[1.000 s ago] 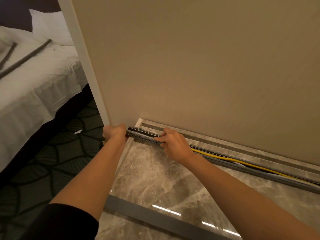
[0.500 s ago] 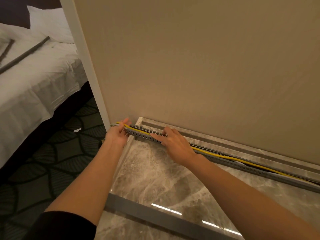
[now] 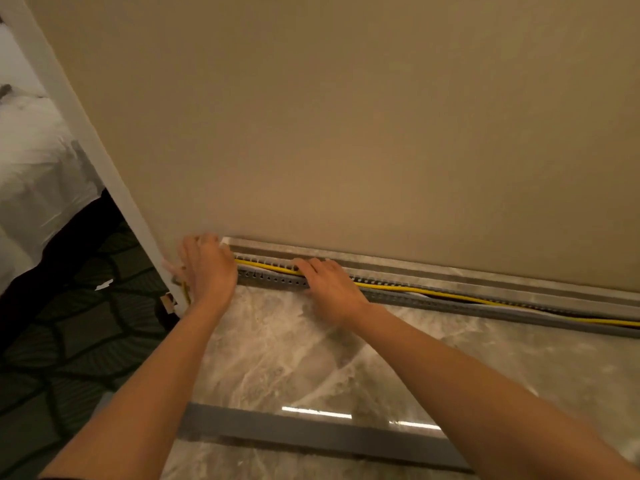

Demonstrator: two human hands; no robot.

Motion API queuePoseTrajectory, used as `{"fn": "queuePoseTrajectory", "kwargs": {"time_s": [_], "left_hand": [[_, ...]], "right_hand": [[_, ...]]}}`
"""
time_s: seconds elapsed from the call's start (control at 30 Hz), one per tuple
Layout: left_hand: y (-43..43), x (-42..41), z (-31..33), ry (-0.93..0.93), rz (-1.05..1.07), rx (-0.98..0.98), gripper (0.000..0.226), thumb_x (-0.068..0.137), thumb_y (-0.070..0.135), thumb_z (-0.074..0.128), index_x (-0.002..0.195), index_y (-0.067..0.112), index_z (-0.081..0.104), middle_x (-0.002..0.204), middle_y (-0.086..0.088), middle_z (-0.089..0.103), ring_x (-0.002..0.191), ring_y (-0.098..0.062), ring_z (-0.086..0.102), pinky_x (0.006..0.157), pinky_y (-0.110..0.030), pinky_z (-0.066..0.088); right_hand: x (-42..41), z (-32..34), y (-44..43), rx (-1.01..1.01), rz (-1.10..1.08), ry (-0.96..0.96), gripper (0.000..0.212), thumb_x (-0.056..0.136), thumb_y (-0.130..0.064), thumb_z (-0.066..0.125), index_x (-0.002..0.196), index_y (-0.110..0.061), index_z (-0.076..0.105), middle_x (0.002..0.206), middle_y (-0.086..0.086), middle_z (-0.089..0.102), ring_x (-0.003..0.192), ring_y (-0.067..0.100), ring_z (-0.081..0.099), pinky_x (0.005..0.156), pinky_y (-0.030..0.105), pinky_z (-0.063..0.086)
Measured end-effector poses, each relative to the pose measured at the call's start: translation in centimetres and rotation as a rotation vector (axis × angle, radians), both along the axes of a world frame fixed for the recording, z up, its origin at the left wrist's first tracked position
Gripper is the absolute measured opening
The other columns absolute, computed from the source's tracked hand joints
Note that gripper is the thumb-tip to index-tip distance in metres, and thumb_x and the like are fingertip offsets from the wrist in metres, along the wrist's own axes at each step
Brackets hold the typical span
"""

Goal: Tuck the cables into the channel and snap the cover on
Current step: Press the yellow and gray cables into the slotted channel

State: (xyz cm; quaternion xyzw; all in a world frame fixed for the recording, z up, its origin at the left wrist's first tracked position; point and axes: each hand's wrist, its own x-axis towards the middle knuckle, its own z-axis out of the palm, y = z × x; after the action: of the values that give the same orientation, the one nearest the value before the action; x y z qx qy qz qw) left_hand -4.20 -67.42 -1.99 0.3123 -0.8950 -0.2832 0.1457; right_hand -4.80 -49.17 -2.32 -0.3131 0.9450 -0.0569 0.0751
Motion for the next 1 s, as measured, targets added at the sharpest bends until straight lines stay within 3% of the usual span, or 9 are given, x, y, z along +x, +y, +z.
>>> {"fn": "queuePoseTrajectory", "kwargs": {"time_s": [0.13,0.2,0.3,0.43,0.53,0.67,0.83,1.0], "left_hand": [[5.5,0.1,0.7,-0.092,-0.494,-0.296,0.024,0.092,0.026,0.050,0.103,0.017,0.069,0.117,-0.008,0.063,0.118,-0.028,0.047,0.111,-0.045,0.015],[9.4,-0.2,0.7,-0.149,-0.668,-0.318,0.024,0.092,0.031,0.051,0.105,0.021,0.069,0.114,-0.005,0.066,0.116,-0.025,0.051,0.108,-0.040,0.022],[14.9,-0.1,0.1,-0.084,-0.859,-0.286,0.029,0.092,0.028,0.051,0.116,0.017,0.064,0.117,-0.009,0.063,0.113,-0.028,0.053,0.098,-0.035,0.034],[22.4,1.0,-0.3,0.005,-1.097,-0.297,0.029,0.088,0.013,0.055,0.114,0.004,0.063,0.113,-0.019,0.058,0.108,-0.036,0.052,0.090,-0.041,0.043],[27.1,1.6,-0.5,-0.043,-1.164,-0.351,0.033,0.090,0.015,0.049,0.122,0.008,0.057,0.120,-0.014,0.050,0.111,-0.033,0.049,0.092,-0.038,0.038],[32.3,2.1,-0.5,-0.131,-1.126,-0.417,0.035,0.094,0.018,0.040,0.128,0.011,0.048,0.131,-0.011,0.041,0.119,-0.031,0.042,0.105,-0.039,0.027],[39.5,2.3,-0.5,-0.165,-1.156,-0.469,0.036,0.094,0.016,0.039,0.128,0.011,0.046,0.135,-0.011,0.041,0.126,-0.030,0.037,0.106,-0.038,0.024],[47.2,2.3,-0.2,-0.207,-1.170,-0.455,0.036,0.092,0.015,0.041,0.127,0.010,0.048,0.135,-0.012,0.042,0.127,-0.029,0.038,0.110,-0.042,0.021]], "right_hand": [[0.3,-0.6,5.1,0.000,-0.106,0.042,0.055,0.096,-0.019,0.046,0.146,-0.011,0.024,0.144,0.010,0.039,0.134,0.027,0.035,0.116,0.034,0.013],[0.4,-0.4,8.4,0.016,-0.176,0.042,0.053,0.097,-0.026,0.043,0.145,-0.012,0.027,0.145,0.009,0.039,0.134,0.025,0.035,0.116,0.034,0.012],[1.1,-0.1,14.0,0.043,-0.265,0.056,0.052,0.098,-0.026,0.040,0.146,-0.013,0.025,0.149,0.007,0.036,0.136,0.023,0.033,0.116,0.032,0.013],[2.9,0.0,22.0,-0.030,-0.409,0.067,0.048,0.094,-0.015,0.047,0.141,-0.009,0.038,0.147,0.012,0.040,0.135,0.027,0.039,0.113,0.033,0.025],[3.9,-0.3,27.3,-0.088,-0.504,0.070,0.046,0.090,-0.009,0.051,0.136,-0.006,0.046,0.142,0.017,0.046,0.133,0.031,0.042,0.112,0.039,0.032],[4.8,-0.9,32.6,-0.083,-0.598,0.068,0.050,0.091,-0.007,0.046,0.141,-0.011,0.040,0.148,0.014,0.038,0.137,0.028,0.037,0.114,0.041,0.029],[5.9,-1.6,39.7,-0.100,-0.645,0.130,0.050,0.076,0.004,0.061,0.125,-0.001,0.057,0.134,0.029,0.050,0.121,0.043,0.052,0.105,0.052,0.039],[6.2,-1.1,47.1,-0.016,-0.665,0.117,0.057,0.090,-0.008,0.047,0.145,-0.015,0.031,0.153,0.012,0.026,0.141,0.025,0.028,0.117,0.037,0.017]]}}
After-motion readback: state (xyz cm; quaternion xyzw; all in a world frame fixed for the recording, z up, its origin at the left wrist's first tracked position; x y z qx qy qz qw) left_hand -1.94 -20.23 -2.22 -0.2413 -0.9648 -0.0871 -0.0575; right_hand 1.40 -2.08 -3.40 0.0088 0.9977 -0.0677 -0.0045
